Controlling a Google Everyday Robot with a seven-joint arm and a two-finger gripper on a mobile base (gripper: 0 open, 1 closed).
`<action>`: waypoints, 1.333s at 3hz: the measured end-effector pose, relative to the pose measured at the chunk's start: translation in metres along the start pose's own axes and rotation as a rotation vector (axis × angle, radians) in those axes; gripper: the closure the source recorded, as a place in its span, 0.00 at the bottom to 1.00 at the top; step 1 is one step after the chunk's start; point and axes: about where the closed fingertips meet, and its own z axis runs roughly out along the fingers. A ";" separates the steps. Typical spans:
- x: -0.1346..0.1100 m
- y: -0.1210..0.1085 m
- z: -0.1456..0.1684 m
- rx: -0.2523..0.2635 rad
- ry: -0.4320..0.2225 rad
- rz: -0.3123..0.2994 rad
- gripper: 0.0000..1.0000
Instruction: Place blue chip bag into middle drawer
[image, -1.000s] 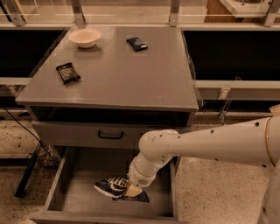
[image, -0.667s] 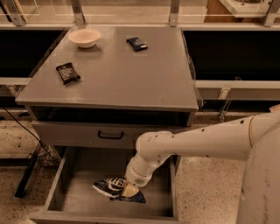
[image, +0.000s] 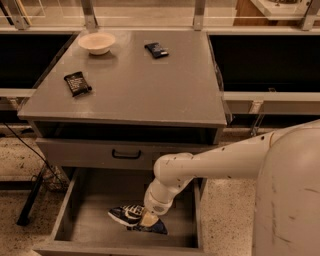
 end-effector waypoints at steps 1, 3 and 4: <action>0.010 -0.014 0.030 -0.020 0.034 0.050 1.00; 0.012 -0.013 0.039 0.001 0.068 0.060 1.00; 0.015 -0.015 0.064 0.022 0.138 0.083 1.00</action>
Offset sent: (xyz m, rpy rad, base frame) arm 0.0209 0.0070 -0.0672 -0.0791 0.0783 -0.0653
